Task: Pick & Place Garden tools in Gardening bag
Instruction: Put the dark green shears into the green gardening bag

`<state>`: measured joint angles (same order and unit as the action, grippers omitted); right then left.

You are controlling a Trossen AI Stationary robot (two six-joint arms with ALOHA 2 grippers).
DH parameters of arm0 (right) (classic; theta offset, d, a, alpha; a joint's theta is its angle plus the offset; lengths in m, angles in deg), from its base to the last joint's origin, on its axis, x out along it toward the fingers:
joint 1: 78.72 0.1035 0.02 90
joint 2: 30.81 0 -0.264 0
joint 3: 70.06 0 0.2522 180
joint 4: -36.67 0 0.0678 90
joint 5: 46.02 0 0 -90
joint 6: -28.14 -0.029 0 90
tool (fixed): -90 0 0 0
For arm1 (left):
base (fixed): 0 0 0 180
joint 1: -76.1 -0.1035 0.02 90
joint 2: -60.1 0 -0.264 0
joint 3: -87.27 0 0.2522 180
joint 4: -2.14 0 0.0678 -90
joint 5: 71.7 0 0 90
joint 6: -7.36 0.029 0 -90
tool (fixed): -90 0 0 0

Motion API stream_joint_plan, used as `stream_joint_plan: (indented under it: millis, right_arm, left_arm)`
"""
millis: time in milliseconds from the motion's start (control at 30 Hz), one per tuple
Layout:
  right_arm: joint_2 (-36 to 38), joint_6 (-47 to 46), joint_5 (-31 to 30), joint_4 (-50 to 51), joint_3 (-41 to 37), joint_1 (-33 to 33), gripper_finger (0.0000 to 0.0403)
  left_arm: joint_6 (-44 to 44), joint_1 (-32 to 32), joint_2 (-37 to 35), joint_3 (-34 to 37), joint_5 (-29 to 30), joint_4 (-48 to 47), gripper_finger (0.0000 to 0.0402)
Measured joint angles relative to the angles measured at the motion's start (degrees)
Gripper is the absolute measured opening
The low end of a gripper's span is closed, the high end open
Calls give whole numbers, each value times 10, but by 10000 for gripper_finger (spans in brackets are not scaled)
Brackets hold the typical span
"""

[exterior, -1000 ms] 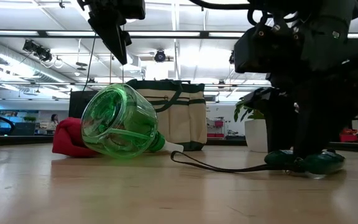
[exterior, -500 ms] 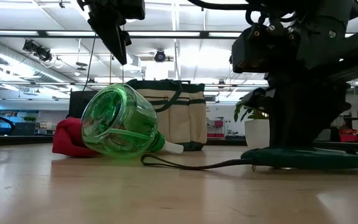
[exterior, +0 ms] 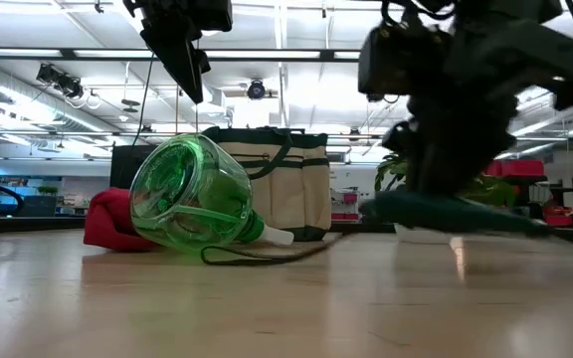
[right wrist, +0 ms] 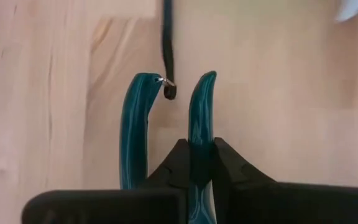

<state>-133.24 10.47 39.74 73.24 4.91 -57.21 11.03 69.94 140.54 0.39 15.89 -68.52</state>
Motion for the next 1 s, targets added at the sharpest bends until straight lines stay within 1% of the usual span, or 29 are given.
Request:
stream_joint_plan:
  millis: [367,633,800,933,1000]
  right_arm:
    - [78,31,-34,-5,0,-40,22]
    - [136,37,-105,-13,0,-68,22]
    - [159,48,-131,-42,0,-91,22]
    - [174,71,-134,-85,0,-114,22]
    - [181,83,-145,-105,0,-125,22]
  left_arm:
    - [0,0,0,0,0,0,177]
    - [0,0,0,0,0,0,177]
    - [0,0,0,0,0,0,177]
    - [0,0,0,0,0,1,177]
    - [0,0,0,0,0,1,177]
